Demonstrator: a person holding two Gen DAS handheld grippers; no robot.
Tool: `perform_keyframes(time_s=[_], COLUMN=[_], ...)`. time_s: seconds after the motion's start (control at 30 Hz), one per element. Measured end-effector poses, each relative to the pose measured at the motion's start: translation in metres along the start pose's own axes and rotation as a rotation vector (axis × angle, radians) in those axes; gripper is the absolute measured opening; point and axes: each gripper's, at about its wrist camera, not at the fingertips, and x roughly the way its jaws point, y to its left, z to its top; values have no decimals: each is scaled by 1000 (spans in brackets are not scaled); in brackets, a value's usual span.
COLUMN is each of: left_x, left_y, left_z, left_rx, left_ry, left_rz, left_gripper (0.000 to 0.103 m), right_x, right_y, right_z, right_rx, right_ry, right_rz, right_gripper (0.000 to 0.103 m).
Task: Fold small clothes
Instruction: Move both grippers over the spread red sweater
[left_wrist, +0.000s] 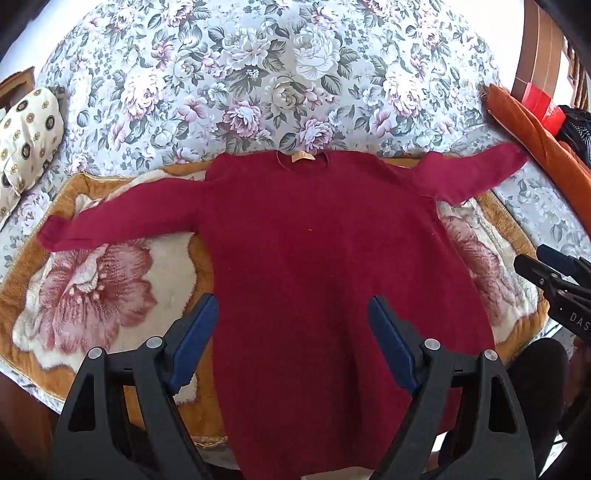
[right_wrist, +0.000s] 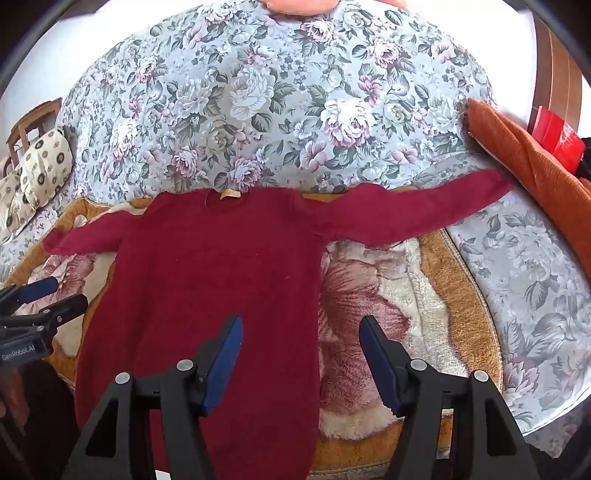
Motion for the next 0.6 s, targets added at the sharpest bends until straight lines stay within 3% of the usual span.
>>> perform_keyframes(time_s=[0.17,0.6], left_x=[-4,1], left_y=[14,18], left_z=[0,-2], left_rx=[-28,-52], left_ry=[-20,-15], left_rz=[32,19], left_gripper=[83,83], right_x=[2,19], right_y=[21,15], right_z=[16,8], right_rx=[8,-17], right_ry=[4,22], right_rz=[3,43], right_gripper=[63,63])
